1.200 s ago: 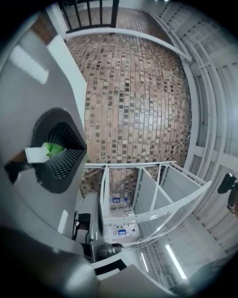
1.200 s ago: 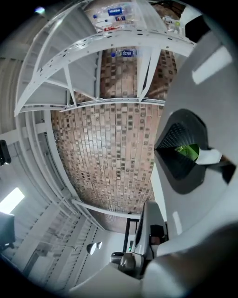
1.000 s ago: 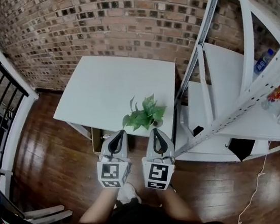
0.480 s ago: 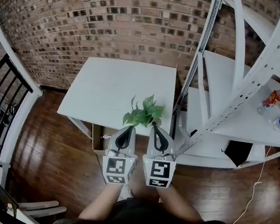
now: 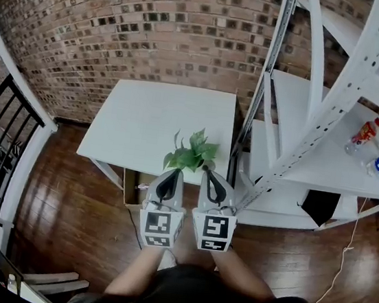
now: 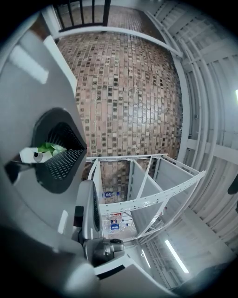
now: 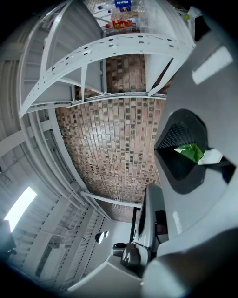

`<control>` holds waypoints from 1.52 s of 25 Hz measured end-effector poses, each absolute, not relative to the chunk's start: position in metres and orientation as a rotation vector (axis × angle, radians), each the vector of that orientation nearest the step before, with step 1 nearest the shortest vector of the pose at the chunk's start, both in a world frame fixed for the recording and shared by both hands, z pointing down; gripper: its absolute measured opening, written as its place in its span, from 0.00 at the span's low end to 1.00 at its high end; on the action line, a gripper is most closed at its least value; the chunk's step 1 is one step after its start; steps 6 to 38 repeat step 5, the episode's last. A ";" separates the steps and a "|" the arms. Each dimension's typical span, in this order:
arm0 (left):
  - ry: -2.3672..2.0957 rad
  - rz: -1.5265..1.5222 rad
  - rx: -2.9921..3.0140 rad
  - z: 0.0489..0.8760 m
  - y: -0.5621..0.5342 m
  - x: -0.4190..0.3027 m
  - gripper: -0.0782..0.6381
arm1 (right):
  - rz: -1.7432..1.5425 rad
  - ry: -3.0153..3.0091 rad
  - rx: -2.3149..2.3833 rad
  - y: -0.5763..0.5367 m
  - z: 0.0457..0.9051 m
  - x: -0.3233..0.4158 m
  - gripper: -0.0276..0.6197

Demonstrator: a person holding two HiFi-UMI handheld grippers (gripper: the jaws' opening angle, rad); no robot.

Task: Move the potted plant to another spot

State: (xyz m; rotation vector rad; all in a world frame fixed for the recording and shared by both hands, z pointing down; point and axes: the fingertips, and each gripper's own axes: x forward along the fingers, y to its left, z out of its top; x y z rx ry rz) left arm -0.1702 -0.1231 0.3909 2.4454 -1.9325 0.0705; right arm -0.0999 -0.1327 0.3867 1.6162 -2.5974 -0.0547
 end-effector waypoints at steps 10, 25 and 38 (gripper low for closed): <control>-1.910 0.063 2.447 0.385 -0.124 -0.164 0.13 | -0.071 -2.604 1.608 -0.132 0.383 -0.098 0.05; -1.910 0.063 2.447 0.385 -0.124 -0.164 0.13 | -0.071 -2.604 1.608 -0.132 0.383 -0.098 0.05; -1.910 0.063 2.447 0.385 -0.124 -0.164 0.13 | -0.071 -2.604 1.608 -0.132 0.383 -0.098 0.05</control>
